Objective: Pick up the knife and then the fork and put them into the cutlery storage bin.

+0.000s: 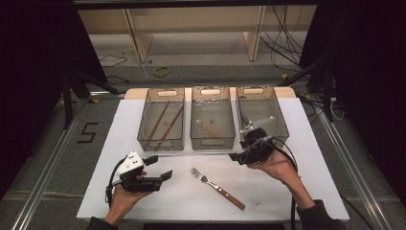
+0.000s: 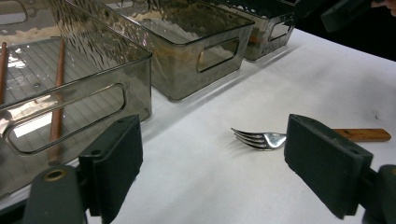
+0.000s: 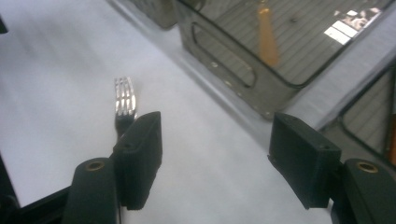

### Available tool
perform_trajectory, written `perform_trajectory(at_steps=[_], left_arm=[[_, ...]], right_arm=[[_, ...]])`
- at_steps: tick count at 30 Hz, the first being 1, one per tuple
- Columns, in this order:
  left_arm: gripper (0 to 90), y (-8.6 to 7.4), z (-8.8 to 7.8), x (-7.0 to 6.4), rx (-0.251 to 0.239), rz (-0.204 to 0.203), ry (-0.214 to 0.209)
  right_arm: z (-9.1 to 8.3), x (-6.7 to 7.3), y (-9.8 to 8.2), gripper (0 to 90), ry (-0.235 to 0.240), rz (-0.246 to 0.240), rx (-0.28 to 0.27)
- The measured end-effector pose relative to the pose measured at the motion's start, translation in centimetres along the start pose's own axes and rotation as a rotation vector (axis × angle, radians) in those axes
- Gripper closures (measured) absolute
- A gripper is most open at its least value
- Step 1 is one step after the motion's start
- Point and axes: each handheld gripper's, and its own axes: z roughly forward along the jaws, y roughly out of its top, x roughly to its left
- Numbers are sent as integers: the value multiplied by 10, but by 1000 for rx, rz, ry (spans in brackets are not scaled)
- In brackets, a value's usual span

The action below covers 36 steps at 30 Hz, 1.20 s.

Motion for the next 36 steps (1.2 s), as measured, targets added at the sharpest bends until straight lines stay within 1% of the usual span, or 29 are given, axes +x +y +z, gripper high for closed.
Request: perform_trajectory(at_steps=[3,5,8,10,12,16,23,27,29,32,35,36], left_arm=[[189,0,0,0,5,8,2],[189,0,0,0,-3,2,1],[188,0,0,0,5,7,2],[188,0,0,0,-3,1,0],[188,0,0,0,6,9,2],[188,0,0,0,-2,4,2],[188,0,0,-1,-1,6,3],[188,0,-1,-1,0,6,3],[188,0,0,0,-2,3,3],[188,0,0,0,0,6,4],[188,0,0,0,-1,6,3],[188,0,0,0,0,7,4]], right_arm=[[2,8,-3,356,23,-23,27],[4,14,-6,361,40,-36,45],[8,23,-9,366,59,-52,74],[12,29,-11,372,68,-62,97],[17,33,-14,380,77,-74,109],[24,41,-19,395,92,-92,143],[33,48,-24,418,115,-104,178],[37,52,-27,426,109,-117,197],[39,53,-29,431,118,-117,205],[42,56,-30,440,118,-126,214],[45,58,-32,450,124,-124,224],[47,59,-32,452,125,-134,227]])
